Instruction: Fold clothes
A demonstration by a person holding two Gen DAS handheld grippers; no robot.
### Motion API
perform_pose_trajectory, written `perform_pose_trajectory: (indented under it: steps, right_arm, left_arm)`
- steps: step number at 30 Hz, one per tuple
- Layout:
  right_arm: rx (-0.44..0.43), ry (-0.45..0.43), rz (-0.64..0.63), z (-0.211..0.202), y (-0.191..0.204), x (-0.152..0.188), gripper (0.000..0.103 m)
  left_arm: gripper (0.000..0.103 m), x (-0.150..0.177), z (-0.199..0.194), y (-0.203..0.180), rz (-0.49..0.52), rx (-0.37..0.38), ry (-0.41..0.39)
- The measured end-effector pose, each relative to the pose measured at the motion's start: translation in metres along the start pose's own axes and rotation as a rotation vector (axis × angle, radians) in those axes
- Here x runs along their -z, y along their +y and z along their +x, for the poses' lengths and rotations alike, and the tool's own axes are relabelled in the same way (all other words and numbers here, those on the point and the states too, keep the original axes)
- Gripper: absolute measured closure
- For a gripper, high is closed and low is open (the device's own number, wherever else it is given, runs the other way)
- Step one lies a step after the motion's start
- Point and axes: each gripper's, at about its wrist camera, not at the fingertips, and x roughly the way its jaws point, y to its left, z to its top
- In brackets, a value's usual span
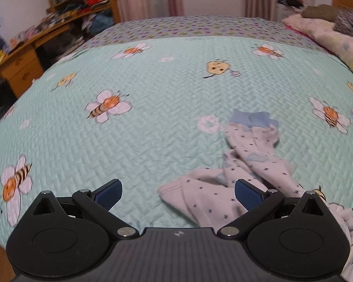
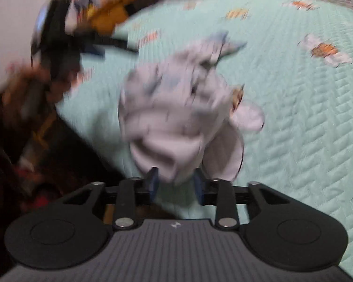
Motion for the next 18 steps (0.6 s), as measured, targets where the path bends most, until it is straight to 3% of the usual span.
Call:
perform_pose_trajectory:
  steps: [4, 5, 7, 13, 16, 18]
  right_arm:
    - [-0.014, -0.198, 0.14, -0.01, -0.021, -0.026, 0.046]
    - [0.012, -0.226, 0.161, -0.01, -0.017, -0.035, 0.041]
    - [0.069, -0.248, 0.164, 0.0, -0.012, -0.053, 0.039]
    - [0.087, -0.199, 0.202, 0.051, 0.008, -0.092, 0.039]
    - [0.085, -0.13, 0.184, 0.086, 0.022, -0.109, 0.038]
    - [0.138, -0.067, 0.162, 0.11, 0.029, -0.115, 0.038]
  left_arm:
    - [0.001, 0.011, 0.009, -0.022, 0.092, 0.053, 0.065]
    - [0.001, 0.015, 0.012, -0.027, 0.115, 0.063, 0.088]
    - [0.001, 0.02, 0.015, -0.031, 0.128, 0.062, 0.109]
    - [0.001, 0.032, 0.011, -0.027, 0.117, 0.067, 0.125]
    - [0.001, 0.037, 0.008, -0.025, 0.121, 0.075, 0.126]
    - [0.001, 0.039, 0.008, -0.022, 0.111, 0.081, 0.129]
